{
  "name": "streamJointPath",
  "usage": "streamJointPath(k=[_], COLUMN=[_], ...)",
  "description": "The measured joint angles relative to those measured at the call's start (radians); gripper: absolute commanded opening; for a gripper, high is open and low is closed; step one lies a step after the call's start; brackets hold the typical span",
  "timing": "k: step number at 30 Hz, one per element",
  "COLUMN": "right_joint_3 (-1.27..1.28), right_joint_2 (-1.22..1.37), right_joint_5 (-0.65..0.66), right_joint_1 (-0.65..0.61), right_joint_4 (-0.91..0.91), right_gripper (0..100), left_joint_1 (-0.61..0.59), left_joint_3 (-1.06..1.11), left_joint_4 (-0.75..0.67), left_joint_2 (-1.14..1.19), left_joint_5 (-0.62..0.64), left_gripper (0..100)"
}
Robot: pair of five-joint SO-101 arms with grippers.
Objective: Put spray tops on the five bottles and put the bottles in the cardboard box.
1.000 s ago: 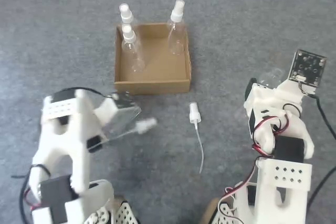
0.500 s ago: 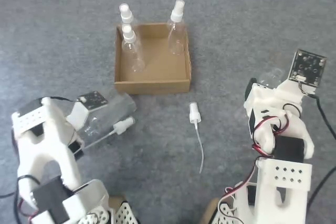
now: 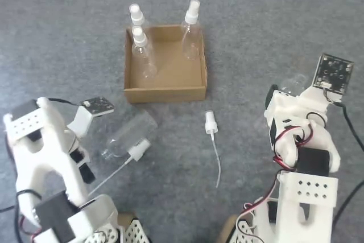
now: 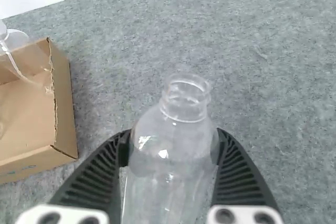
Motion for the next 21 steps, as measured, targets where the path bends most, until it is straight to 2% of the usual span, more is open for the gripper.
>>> streamJointPath(k=[10, 14, 17, 21], right_joint_3=[0.0, 0.0, 0.0, 0.0], right_joint_2=[0.0, 0.0, 0.0, 0.0], right_joint_5=[0.0, 0.0, 0.0, 0.0], right_joint_1=[0.0, 0.0, 0.0, 0.0], right_joint_4=[0.0, 0.0, 0.0, 0.0], right_gripper=[8.0, 8.0, 8.0, 8.0], left_joint_1=[0.0, 0.041, 0.132, 0.31], left_joint_3=[-0.011, 0.006, 0.081, 0.149], left_joint_4=[0.0, 0.0, 0.0, 0.003], left_joint_2=[-0.009, -0.123, -0.265, -0.47], left_joint_5=[0.018, 0.034, 0.101, 0.262], left_gripper=[16, 16, 16, 16])
